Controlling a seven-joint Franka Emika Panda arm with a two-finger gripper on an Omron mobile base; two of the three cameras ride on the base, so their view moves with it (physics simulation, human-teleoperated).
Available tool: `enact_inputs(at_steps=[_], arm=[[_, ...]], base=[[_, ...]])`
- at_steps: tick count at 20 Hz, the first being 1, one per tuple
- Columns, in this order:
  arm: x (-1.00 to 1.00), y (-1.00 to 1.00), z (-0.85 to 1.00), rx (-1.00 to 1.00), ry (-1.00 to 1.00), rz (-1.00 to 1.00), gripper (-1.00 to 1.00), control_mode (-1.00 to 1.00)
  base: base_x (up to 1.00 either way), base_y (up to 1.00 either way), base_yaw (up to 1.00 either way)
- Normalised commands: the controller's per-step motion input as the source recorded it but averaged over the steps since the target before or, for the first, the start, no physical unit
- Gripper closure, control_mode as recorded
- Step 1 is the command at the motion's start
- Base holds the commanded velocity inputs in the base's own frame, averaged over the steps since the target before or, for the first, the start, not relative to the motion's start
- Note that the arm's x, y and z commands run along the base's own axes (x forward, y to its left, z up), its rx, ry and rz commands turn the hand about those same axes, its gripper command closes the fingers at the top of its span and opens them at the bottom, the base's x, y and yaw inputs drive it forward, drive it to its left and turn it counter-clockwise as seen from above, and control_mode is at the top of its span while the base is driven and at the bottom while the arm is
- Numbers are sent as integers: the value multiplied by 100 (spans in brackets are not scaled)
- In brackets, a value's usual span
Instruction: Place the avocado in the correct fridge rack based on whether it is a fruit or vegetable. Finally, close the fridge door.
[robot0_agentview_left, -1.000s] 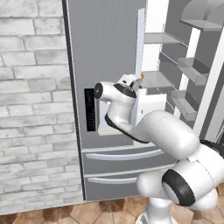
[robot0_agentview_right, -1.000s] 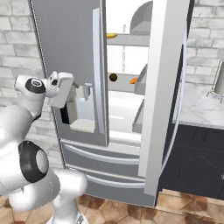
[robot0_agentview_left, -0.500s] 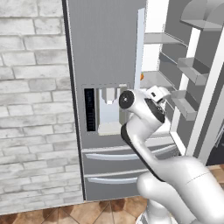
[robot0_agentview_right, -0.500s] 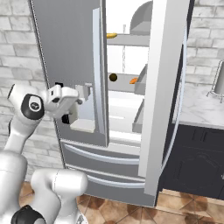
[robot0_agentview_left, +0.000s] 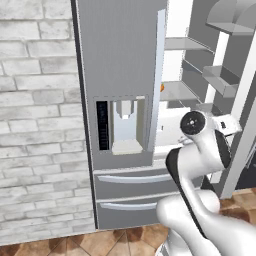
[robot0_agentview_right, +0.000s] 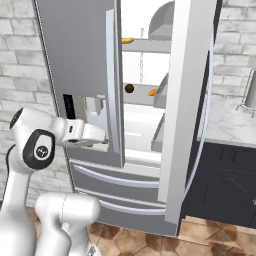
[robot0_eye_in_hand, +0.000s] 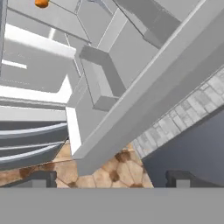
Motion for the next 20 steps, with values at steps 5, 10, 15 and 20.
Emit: enact_inputs(at_steps=[5, 10, 15, 20], arm=[[-70, -75, 12, 24, -13, -13, -100, -100], [-58, -100, 0, 27, -30, 0, -100, -100], [-70, -98, 0, 21, -44, 0, -100, -100], [-9, -83, 0, 33, -35, 3, -100, -100]], base=[[0, 0, 0], [0, 0, 0], [0, 0, 0], [0, 0, 0]])
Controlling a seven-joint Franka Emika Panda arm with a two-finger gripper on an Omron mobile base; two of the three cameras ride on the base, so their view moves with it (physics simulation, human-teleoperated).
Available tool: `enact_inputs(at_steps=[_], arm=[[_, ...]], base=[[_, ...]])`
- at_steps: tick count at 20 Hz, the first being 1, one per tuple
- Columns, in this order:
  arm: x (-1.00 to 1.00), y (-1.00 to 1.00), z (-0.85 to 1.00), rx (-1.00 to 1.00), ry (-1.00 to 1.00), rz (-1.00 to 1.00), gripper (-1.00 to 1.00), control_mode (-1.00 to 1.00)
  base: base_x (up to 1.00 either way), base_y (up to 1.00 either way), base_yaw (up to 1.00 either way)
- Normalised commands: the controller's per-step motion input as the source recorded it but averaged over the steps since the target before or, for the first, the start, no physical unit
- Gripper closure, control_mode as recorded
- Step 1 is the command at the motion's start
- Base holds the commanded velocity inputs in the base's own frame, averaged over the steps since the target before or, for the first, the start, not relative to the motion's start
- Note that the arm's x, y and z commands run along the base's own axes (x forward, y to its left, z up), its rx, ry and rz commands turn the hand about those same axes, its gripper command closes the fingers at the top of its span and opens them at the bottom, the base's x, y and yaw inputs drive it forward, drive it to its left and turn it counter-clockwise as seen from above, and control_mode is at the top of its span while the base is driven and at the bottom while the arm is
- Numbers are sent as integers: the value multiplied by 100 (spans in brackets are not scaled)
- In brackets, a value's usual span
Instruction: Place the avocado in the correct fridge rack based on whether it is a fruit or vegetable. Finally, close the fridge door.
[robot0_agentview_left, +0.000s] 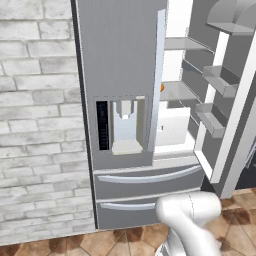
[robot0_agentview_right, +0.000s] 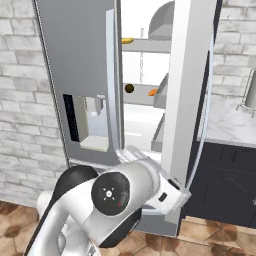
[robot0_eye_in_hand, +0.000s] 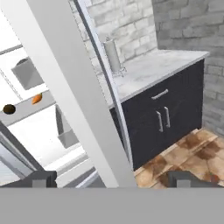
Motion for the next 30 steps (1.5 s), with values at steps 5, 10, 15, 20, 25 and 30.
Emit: enact_inputs(at_steps=[5, 10, 15, 20, 25, 30], arm=[[62, -58, -13, 42, -20, 11, -100, -100], [87, -53, -25, 41, -10, 18, -100, -100], [53, -58, -20, 39, -23, 21, -100, -100], [30, -55, -21, 37, -30, 21, -100, -100], [59, -52, -17, 34, -12, 19, -100, -100], [69, -38, -30, 14, 1, 18, -100, -100]], base=[[0, 0, 0], [0, 0, 0], [0, 0, 0], [0, 0, 0], [0, 0, 0], [0, 0, 0]])
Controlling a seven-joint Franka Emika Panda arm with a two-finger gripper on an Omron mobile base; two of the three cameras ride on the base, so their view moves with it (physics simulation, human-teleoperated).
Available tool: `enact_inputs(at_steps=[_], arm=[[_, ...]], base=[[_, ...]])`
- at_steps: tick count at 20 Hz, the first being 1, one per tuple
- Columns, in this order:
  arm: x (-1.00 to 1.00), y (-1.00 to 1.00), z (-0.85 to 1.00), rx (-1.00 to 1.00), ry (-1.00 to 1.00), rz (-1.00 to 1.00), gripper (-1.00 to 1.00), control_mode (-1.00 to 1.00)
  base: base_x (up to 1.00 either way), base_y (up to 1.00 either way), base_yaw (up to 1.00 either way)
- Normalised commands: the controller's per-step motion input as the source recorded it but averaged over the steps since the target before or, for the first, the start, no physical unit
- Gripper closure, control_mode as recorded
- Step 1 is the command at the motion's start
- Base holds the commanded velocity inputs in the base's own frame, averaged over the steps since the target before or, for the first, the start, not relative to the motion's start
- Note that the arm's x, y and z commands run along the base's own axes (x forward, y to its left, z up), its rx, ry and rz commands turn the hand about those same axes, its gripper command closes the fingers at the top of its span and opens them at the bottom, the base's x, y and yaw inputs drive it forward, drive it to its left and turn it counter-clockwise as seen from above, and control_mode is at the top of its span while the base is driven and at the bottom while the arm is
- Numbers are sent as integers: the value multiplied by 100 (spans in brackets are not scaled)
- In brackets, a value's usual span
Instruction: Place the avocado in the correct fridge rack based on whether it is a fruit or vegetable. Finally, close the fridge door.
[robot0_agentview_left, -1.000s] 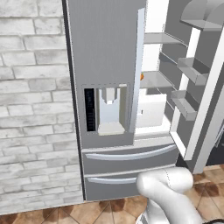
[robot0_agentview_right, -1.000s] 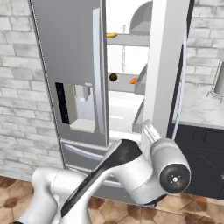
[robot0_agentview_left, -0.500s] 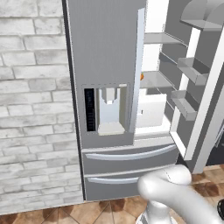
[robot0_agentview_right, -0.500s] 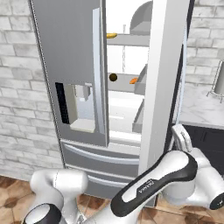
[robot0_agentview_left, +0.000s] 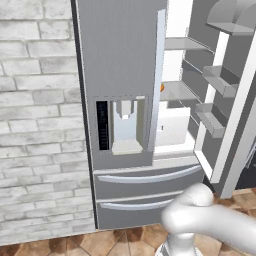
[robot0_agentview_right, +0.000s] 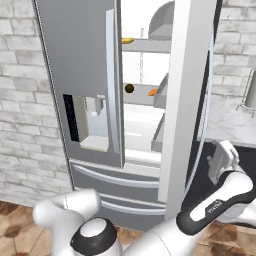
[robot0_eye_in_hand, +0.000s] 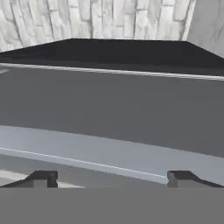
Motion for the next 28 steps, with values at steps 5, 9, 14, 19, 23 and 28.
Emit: enact_inputs(at_steps=[5, 9, 14, 19, 23, 28], arm=[[55, -33, -32, 6, 3, 16, -100, -100], [59, -19, -31, 4, 1, 16, -100, -100], [46, 11, -20, 0, 1, 15, -100, -100], [2, 89, -2, -5, 2, 14, -100, -100], [0, 100, 0, -11, 3, 16, -100, -100], [-6, 100, 2, -13, 0, 15, -100, -100]], base=[[0, 0, 0], [0, 0, 0], [0, 0, 0], [0, 0, 0], [0, 0, 0], [0, 0, 0]])
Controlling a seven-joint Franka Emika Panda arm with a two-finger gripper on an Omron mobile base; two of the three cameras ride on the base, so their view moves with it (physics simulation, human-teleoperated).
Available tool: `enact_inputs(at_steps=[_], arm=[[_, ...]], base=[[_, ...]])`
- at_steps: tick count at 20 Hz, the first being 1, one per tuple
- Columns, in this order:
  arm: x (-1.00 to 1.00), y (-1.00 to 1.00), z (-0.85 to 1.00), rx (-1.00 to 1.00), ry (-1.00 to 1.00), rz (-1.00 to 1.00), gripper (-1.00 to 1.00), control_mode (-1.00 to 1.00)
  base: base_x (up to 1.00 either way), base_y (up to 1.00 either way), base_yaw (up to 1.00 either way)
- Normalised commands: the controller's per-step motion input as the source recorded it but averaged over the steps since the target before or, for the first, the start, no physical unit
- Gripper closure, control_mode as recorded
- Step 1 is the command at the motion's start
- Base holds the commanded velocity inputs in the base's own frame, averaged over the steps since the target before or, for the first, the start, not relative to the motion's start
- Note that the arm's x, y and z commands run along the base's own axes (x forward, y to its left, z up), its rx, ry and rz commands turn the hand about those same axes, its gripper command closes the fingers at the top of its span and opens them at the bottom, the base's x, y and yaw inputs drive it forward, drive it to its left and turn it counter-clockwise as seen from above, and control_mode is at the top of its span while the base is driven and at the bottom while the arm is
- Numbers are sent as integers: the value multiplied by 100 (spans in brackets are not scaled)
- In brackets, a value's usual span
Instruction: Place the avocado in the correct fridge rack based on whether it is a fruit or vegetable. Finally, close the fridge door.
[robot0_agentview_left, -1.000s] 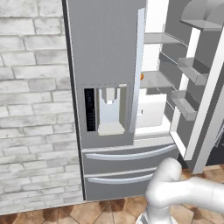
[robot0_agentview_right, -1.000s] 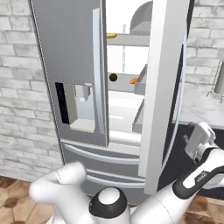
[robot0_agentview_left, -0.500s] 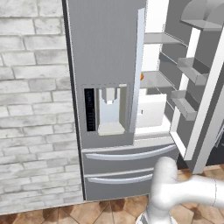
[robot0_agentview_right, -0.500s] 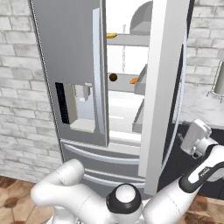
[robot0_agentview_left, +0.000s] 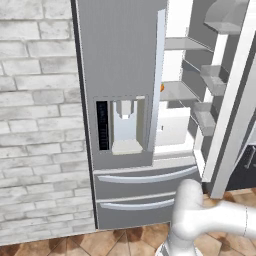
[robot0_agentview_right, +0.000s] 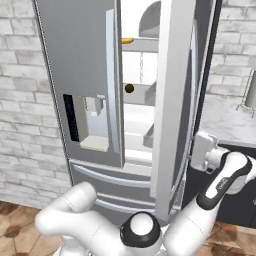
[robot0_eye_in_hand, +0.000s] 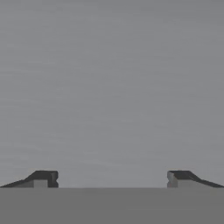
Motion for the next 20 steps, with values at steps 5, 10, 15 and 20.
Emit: enact_inputs(at_steps=[5, 10, 15, 20], arm=[[-4, 100, 9, -13, 0, 4, -100, -100], [6, 100, 15, -9, 0, -2, -100, -100], [17, 93, 13, -7, 0, -8, -100, -100], [14, 82, 14, -9, 0, -14, -100, -100]], base=[[0, 0, 0], [0, 0, 0], [0, 0, 0], [0, 0, 0]])
